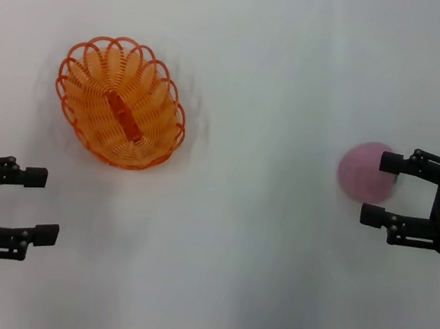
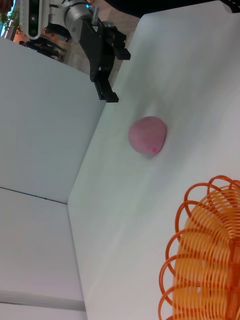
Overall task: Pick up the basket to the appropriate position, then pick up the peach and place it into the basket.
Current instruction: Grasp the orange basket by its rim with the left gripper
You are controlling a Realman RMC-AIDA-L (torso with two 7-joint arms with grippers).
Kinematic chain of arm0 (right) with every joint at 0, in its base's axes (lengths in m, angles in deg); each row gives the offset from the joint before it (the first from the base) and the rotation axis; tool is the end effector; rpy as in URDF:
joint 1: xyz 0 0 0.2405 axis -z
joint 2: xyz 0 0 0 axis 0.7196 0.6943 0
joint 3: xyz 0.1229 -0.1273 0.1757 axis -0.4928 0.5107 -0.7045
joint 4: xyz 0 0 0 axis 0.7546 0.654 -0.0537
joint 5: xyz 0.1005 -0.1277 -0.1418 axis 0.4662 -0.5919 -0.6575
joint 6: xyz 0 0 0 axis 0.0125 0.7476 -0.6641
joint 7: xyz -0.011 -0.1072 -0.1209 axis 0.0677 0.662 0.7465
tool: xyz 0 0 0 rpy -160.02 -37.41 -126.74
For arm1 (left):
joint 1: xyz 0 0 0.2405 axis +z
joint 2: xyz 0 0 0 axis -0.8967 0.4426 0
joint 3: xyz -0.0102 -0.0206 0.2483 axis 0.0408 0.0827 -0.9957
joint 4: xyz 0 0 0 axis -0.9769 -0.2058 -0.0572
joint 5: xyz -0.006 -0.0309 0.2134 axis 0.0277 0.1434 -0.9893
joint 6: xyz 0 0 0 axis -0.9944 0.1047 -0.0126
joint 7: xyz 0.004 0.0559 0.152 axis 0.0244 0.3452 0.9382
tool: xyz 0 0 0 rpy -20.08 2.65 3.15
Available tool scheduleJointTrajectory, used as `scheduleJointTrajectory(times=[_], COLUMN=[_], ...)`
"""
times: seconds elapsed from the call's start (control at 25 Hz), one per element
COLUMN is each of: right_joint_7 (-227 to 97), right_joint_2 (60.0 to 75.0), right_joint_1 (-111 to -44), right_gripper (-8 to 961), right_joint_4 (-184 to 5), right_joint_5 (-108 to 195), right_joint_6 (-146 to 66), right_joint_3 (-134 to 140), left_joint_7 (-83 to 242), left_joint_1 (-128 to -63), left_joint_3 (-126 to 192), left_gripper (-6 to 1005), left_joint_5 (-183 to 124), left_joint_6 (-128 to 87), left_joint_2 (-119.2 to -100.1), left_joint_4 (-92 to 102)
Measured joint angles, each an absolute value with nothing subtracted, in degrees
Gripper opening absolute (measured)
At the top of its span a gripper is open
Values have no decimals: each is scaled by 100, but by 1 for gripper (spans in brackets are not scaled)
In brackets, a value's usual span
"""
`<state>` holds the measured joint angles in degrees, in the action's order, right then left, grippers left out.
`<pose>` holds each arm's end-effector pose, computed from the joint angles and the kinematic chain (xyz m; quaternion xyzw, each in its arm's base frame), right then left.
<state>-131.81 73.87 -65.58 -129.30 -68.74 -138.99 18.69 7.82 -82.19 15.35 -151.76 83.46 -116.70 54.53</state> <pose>0.3110 0.2518 0.0254 -0.9358 0.2133 0.2494 0.1287 -0.3096 0.2314 0.0211 -0.9484 -0.2273 -0.2056 0.0811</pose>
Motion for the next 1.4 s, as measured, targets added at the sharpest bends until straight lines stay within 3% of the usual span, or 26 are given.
scheduleJointTrajectory(times=[1.4], right_joint_7=[-13180], right_joint_2=[7386], right_joint_1=[-6608], right_gripper=[915], right_joint_4=[-12930], right_joint_5=[-6859], right_joint_6=[-13926], right_joint_3=[1869], left_joint_7=[712], left_joint_1=[-8221], left_joint_3=[1571], left_gripper=[841], left_joint_5=[-15167], left_joint_6=[8330], left_joint_2=[-11671], left_joint_4=[5455])
